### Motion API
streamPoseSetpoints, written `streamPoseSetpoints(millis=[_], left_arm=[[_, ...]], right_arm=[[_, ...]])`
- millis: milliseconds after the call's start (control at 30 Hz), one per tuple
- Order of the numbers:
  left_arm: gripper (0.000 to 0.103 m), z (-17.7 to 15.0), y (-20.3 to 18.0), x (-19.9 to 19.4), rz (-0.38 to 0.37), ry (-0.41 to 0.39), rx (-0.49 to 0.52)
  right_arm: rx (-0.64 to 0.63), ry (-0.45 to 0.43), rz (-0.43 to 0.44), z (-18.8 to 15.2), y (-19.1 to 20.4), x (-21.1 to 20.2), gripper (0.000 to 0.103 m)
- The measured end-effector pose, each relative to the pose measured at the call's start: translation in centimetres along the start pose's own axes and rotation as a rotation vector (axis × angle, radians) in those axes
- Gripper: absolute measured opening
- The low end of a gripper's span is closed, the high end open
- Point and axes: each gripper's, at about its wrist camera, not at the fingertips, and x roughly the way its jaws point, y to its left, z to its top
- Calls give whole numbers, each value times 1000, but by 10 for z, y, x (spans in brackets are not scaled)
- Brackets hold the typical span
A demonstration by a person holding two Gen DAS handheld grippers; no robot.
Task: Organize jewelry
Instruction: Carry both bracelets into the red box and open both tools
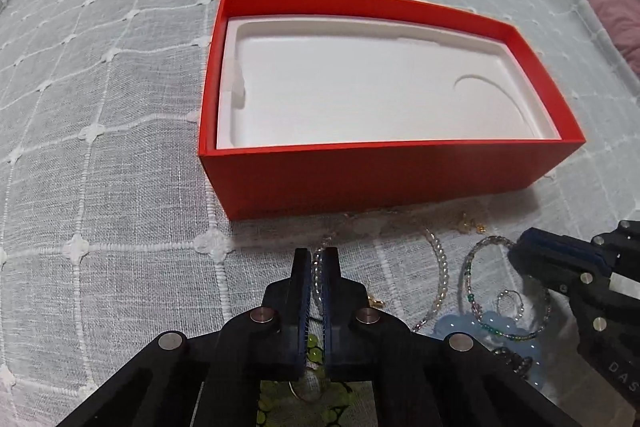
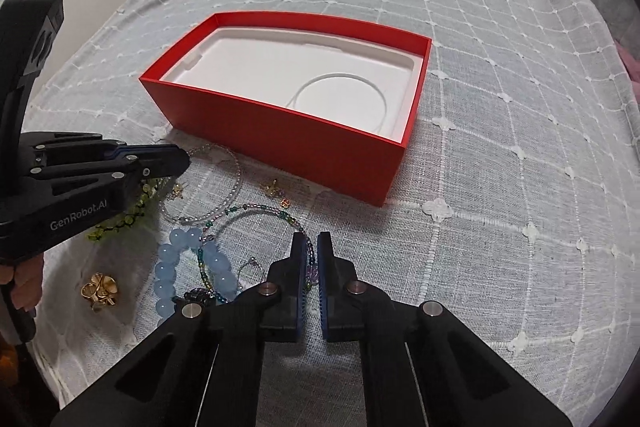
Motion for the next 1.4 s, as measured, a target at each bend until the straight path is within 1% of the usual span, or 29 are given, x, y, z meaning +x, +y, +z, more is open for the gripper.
streamPoseSetpoints(millis=[67, 133, 367, 600, 733, 933, 1133, 1267, 1333, 1400], left_arm=[[0, -2, 4, -4, -11, -4, -16], [0, -4, 8, -10, -21, -20, -32], [0, -5, 10, -38, -41, -94, -57], [0, -3, 0, -66, -61, -165, -36], [0, 0, -6, -79, -72, -206, -23], [0, 14, -13, -93, -114, -266, -48], [0, 35, -22, -93, -152, -310, -69], [0, 49, -12, -81, -174, -326, -122], [0, 53, -3, -72, -165, -318, -146], [0, 55, 10, -60, -140, -301, -175]], right_arm=[[12, -8, -3, 0, -3, -4, 5], [28, -23, 0, -1, -8, -10, 2], [61, -97, 16, 1, -15, -41, 2], [80, -165, 38, 1, -18, -69, 2], [82, -201, 45, 7, -16, -83, 2], [92, -249, 62, 18, -12, -100, 2], [81, -272, 37, 30, -14, -107, 2], [91, -287, 18, 41, -20, -109, 2], [93, -291, 14, 48, -22, -109, 2], [84, -293, 9, 55, -21, -107, 2]])
